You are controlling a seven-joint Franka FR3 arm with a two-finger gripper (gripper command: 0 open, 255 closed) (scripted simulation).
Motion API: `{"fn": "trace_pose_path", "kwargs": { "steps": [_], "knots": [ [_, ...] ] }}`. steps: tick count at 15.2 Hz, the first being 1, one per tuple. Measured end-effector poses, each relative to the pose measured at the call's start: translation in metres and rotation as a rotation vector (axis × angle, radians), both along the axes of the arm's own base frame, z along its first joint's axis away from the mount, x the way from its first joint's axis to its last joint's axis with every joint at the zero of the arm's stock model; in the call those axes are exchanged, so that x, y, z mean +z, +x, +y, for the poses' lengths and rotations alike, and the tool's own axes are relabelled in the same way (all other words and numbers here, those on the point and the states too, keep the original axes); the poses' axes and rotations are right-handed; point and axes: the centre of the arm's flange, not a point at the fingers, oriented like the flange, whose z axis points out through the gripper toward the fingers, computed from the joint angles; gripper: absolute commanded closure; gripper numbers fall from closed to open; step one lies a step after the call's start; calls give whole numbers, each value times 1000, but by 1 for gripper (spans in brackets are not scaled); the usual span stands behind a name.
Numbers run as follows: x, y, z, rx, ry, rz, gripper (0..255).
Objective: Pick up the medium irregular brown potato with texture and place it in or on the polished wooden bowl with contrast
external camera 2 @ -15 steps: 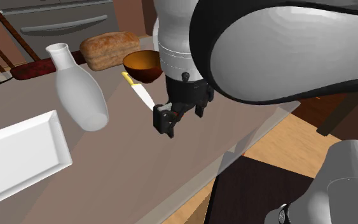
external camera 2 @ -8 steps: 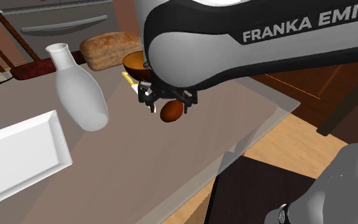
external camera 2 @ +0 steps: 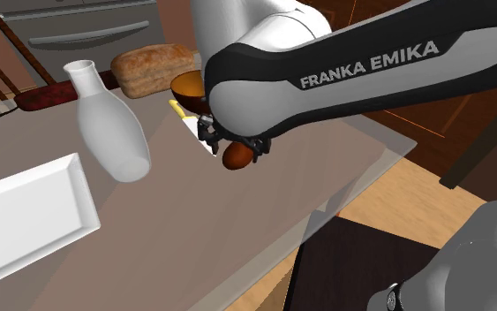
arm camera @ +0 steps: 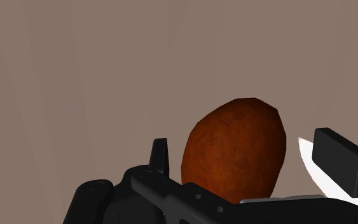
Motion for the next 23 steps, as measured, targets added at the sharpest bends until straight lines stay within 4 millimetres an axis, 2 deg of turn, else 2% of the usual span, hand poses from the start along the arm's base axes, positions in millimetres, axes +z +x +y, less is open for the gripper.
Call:
{"fn": "trace_pose_path", "kwargs": {
  "steps": [3,8,9,19,23],
  "knots": [
    [-8,0,-2,-1,0,0,0],
    [-9,0,-2,-1,0,-1,0],
    [-9,0,-2,-1,0,-1,255],
    [-9,0,-1,-1,0,-1,255],
    [7,0,-2,-1,0,-1,255]
  ]
}}
